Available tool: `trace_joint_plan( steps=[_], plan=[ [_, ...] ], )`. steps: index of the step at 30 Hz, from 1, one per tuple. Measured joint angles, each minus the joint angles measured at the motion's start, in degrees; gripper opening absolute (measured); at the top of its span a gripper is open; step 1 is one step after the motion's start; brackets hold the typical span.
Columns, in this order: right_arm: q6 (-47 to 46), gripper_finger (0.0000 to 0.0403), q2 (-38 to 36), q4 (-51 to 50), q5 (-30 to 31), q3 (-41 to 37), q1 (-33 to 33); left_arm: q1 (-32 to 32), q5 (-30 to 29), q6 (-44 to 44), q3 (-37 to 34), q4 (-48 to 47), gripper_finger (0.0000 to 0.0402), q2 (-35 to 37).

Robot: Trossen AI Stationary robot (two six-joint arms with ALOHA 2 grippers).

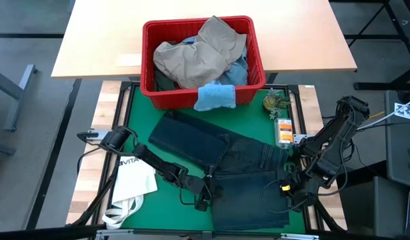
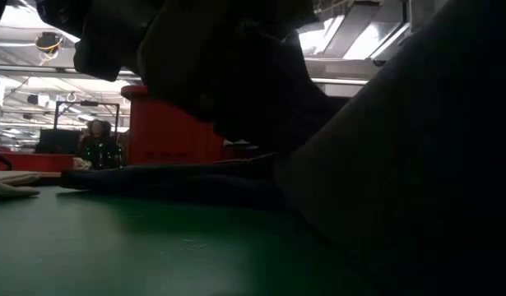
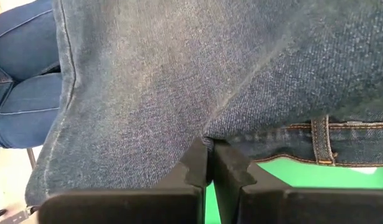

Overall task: Fold Laundry from Bin
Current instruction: Fold the dark blue pants

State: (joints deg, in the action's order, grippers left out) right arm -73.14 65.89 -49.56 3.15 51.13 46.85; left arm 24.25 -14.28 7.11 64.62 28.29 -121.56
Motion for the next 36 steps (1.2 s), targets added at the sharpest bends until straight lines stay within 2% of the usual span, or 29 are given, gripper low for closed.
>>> trace_joint_plan(
  steps=[9,19,22,30,36],
  plan=[
    [0.13,0.0015,0.02,0.01,-3.67,0.00,0.00,-0.02,-0.04,-0.02,0.00,0.98,0.0118,0.00],
    [0.17,0.0019,0.02,-0.05,-4.29,0.00,0.00,-0.02,-0.04,-0.06,0.00,1.80,0.0118,0.00],
    [0.17,0.0042,0.02,-0.18,-4.61,0.00,0.02,-0.02,-0.04,-0.07,0.00,2.24,0.0118,0.00],
    [0.37,0.0141,0.02,-1.04,-4.73,0.00,0.04,-0.02,-0.04,-0.26,-0.02,5.22,0.0118,0.16],
    [1.71,0.0157,0.02,-1.95,-11.25,0.51,0.03,-0.02,0.09,-0.26,-0.02,5.13,0.0118,3.38]
  ],
)
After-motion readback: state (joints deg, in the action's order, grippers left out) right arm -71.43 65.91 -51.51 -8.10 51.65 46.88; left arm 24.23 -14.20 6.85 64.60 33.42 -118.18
